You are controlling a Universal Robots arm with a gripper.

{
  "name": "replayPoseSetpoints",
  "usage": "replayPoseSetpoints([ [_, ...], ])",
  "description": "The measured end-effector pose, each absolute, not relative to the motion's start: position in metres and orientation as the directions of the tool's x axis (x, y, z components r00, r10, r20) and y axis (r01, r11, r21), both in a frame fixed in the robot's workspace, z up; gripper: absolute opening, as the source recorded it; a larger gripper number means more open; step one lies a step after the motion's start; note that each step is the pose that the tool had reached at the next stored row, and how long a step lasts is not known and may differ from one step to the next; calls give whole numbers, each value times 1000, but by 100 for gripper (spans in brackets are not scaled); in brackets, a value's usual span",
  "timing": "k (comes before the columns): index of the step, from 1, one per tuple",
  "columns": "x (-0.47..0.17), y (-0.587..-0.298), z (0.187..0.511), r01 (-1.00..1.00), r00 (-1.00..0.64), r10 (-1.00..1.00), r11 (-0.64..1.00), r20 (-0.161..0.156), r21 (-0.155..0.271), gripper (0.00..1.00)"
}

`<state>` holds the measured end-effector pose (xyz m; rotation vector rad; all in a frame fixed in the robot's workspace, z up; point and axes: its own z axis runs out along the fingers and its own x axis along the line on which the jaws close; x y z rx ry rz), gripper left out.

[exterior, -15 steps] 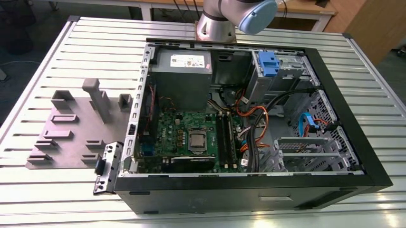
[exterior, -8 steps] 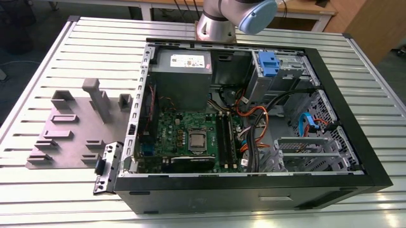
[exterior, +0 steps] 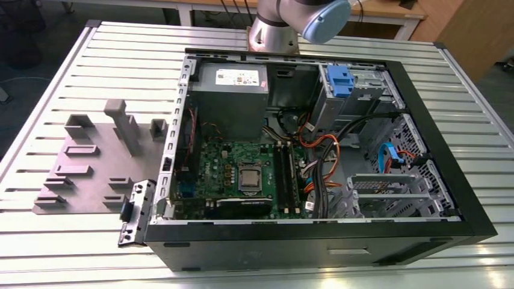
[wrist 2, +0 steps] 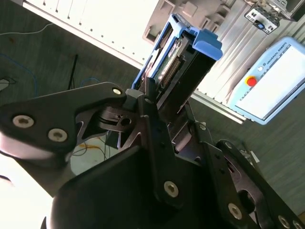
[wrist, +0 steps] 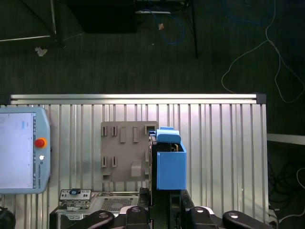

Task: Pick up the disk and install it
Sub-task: 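Pick up the disk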

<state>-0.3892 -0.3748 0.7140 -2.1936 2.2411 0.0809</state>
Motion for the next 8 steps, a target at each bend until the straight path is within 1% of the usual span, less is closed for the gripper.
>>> replayPoseSetpoints([
  [8,-389,-375,727,-999,-22,-999,21,-39,34,35],
])
